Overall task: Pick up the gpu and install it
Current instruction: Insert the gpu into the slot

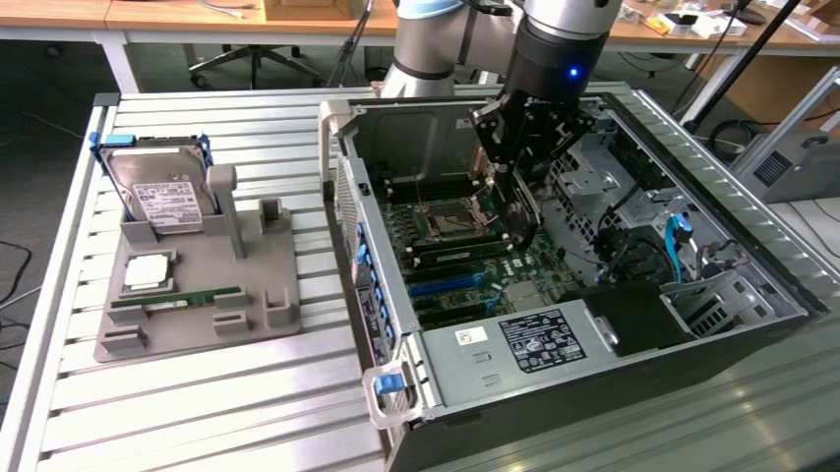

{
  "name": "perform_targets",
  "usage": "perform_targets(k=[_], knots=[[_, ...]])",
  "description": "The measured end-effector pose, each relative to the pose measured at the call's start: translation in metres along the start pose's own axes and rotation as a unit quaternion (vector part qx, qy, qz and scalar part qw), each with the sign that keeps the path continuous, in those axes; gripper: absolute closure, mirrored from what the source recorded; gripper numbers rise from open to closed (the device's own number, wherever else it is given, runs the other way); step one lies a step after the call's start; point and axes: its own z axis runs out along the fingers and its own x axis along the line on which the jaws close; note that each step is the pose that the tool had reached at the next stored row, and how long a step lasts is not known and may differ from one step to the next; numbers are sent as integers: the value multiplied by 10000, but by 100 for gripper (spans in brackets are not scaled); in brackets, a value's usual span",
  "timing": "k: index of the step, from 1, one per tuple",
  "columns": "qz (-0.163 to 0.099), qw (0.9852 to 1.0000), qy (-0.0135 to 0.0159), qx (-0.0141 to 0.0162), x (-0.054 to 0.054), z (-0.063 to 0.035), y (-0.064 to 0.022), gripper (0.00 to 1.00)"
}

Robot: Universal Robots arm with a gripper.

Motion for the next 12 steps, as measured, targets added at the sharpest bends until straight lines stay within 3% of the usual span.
perform_targets(k=[5,9,11,12], knots=[[-5,10000,0,0,0,0,0,73],[-180,9998,-10,-6,0,0,0,73],[-606,9982,-36,-20,-1,1,0,73],[-859,9963,-51,-28,0,0,0,73]])
